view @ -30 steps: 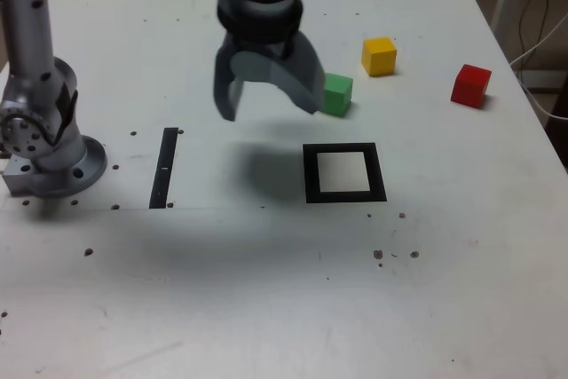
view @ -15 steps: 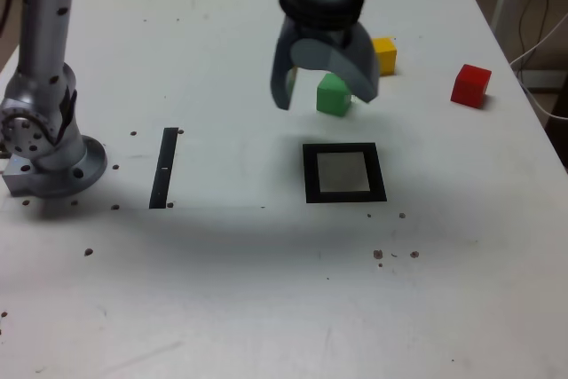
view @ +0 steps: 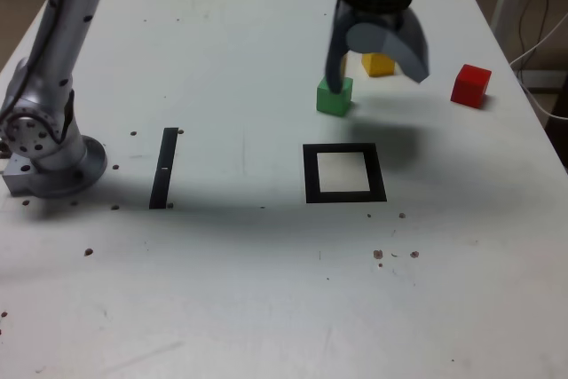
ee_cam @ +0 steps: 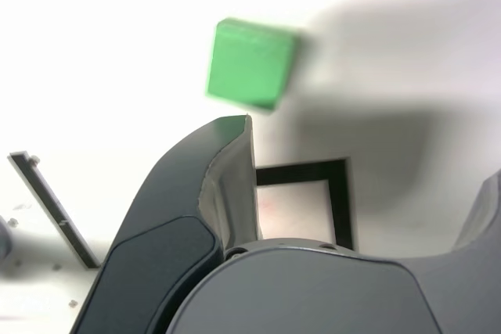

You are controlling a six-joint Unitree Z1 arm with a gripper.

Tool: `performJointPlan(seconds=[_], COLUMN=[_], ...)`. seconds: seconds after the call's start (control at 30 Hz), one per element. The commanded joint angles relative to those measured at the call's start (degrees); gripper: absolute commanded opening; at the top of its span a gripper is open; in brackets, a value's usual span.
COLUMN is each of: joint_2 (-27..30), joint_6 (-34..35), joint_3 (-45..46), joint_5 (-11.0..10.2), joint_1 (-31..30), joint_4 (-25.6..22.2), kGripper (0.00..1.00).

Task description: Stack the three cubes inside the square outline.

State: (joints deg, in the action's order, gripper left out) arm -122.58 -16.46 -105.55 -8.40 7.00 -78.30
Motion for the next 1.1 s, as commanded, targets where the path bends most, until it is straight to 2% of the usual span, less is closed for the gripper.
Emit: performJointPlan(seconds=[0.0,0.43,1.07], joint_2=[-1.4,-11.0,-21.4], joint_6=[-0.7,-5.0,-12.4], joint_3=[-2.3,-18.7,-37.5], joint_5=[-0.3,-0.6,-1.2], joint_1=[0.3,2.4,4.7], joint_4=[-0.8,-5.9,-7.4], kGripper=[1.0,1.0,1.0])
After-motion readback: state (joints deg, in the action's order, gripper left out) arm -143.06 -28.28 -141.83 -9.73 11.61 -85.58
